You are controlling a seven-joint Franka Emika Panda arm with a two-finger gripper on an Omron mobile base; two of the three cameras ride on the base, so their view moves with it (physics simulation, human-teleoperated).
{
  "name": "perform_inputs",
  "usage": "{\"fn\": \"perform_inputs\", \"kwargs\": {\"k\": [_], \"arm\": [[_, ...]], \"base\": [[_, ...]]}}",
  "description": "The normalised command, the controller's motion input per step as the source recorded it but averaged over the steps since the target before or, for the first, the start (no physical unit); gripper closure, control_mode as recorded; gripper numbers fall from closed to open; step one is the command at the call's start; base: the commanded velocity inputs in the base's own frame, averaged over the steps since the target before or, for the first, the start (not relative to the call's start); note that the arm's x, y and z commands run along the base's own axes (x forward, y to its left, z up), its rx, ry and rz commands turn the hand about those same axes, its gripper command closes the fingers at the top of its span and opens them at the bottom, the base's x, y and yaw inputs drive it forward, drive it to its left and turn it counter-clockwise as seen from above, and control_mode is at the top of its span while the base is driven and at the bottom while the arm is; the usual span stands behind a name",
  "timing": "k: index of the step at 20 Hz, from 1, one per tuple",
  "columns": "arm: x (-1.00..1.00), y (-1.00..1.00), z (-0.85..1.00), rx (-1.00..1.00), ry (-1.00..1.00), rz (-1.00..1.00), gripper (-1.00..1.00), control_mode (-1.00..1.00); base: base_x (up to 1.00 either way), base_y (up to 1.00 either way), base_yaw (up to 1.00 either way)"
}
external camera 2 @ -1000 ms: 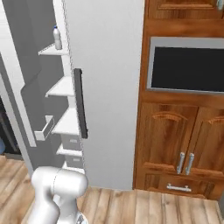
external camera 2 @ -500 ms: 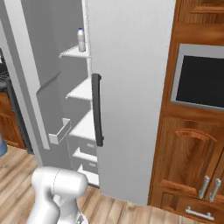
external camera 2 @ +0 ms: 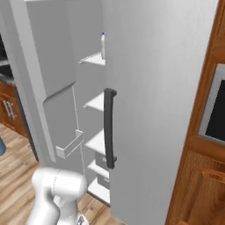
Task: Take the bottled waters from the counter and place them in the freezer to freeze. Close the freezer door after placing the bottles.
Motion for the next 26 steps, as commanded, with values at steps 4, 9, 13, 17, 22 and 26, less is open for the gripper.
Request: {"fn": "perform_inputs", "kwargs": {"k": [4,9,13,17,22,26], "arm": [[0.0,0.0,0.0,0.0,0.0,0.0,1.0,1.0],[0.0,0.0,0.0,0.0,0.0,0.0,1.0,1.0],[0.0,0.0,0.0,0.0,0.0,0.0,1.0,1.0],[0.0,0.0,0.0,0.0,0.0,0.0,1.0,1.0],[0.0,0.0,0.0,0.0,0.0,0.0,1.0,1.0],[0.0,0.0,0.0,0.0,0.0,0.0,1.0,1.0]], "base": [[0.62,-0.13,0.31],[0.48,-0.1,0.2],[0.04,0.0,0.02],[0.01,0.0,0.0],[0.22,0.01,0.0],[0.47,0.08,-0.01]]}}
